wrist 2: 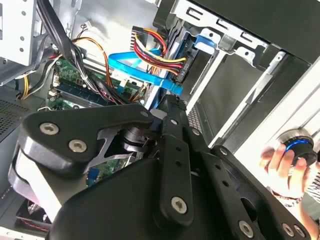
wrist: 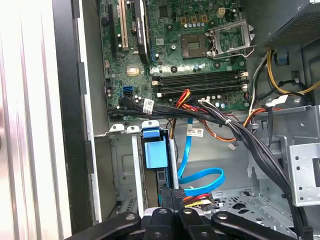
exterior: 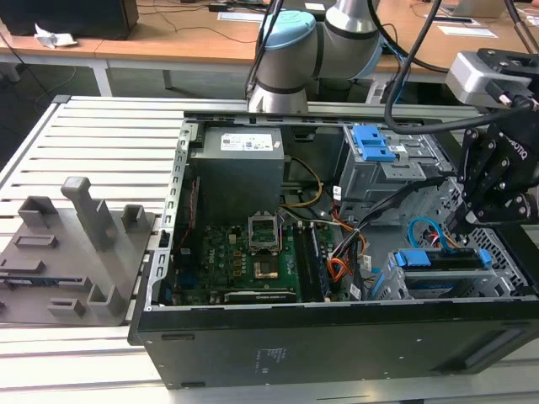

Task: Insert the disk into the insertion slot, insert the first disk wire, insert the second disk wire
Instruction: 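Insert the second disk wire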

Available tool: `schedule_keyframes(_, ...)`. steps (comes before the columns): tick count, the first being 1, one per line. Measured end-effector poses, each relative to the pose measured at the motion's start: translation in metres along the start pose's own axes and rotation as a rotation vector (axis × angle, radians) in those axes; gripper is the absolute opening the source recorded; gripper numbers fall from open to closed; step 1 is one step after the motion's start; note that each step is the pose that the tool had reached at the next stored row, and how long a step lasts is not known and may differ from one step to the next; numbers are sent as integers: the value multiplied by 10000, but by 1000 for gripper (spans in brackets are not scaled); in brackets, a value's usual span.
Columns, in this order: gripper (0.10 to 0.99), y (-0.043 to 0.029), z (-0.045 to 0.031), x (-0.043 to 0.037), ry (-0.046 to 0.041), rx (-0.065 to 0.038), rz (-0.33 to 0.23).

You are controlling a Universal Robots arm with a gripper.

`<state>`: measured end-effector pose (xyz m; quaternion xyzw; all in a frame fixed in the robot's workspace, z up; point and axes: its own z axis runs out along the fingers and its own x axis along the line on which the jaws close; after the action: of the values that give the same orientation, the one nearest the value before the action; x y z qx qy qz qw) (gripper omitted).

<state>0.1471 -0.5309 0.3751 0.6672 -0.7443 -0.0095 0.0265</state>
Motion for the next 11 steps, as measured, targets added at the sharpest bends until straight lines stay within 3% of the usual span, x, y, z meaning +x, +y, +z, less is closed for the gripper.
schedule_keyframes(2,106,3,-1,0,1,0,0)
schedule_keyframes(4,106,86,3,10,-8,-1,0)
schedule_keyframes(11,106,97,4,11,-11,-1,-1)
